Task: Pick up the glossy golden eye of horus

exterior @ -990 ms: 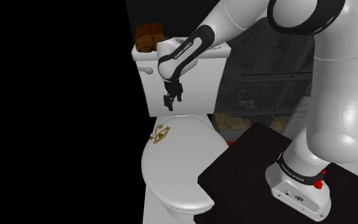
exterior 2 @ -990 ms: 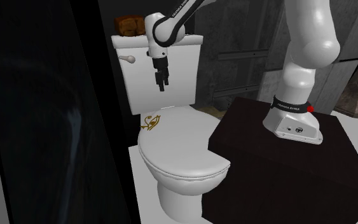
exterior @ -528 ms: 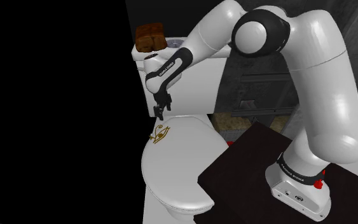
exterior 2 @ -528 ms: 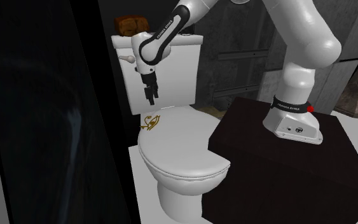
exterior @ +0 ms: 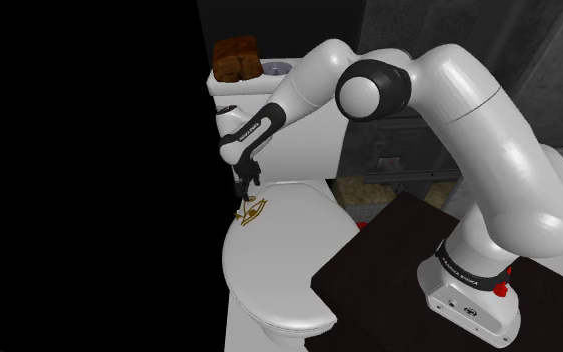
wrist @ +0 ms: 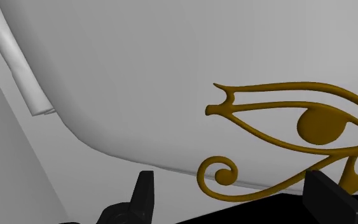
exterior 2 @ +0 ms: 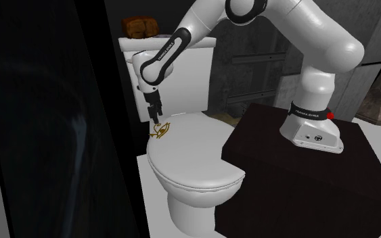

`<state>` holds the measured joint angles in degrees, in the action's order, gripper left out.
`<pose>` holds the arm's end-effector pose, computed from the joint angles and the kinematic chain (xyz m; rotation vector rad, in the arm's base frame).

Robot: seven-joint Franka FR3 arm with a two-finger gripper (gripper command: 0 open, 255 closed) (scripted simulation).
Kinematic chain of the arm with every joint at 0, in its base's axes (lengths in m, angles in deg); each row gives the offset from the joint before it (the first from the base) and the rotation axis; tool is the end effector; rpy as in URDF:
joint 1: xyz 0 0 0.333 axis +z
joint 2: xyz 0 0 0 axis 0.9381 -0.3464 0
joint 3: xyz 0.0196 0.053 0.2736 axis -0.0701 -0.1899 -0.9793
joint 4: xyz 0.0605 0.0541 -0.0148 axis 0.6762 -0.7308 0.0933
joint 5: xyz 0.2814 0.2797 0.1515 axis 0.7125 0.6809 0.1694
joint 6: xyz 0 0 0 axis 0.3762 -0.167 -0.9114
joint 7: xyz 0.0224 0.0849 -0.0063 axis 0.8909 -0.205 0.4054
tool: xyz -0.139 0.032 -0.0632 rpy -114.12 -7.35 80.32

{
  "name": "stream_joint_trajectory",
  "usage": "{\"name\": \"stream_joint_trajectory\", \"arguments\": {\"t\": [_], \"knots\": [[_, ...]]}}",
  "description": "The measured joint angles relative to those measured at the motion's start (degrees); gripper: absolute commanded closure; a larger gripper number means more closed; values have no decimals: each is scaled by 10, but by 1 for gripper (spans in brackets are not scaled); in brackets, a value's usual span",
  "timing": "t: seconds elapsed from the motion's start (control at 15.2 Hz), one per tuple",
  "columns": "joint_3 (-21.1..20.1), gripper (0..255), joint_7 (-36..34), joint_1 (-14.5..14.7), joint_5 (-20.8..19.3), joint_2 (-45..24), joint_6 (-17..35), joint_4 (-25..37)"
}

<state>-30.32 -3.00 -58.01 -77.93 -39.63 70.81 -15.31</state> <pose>0.6566 0.1638 0.0300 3.0172 0.7102 -0.2651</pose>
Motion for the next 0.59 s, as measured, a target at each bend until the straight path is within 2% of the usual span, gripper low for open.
{"name": "stream_joint_trajectory", "arguments": {"t": [0.26,0.33,0.59], "knots": [[1,0,-1,2,-1,-25,14,11],[1,255,-1,2,-1,-27,15,12],[1,255,-1,2,-1,-28,16,12]]}}
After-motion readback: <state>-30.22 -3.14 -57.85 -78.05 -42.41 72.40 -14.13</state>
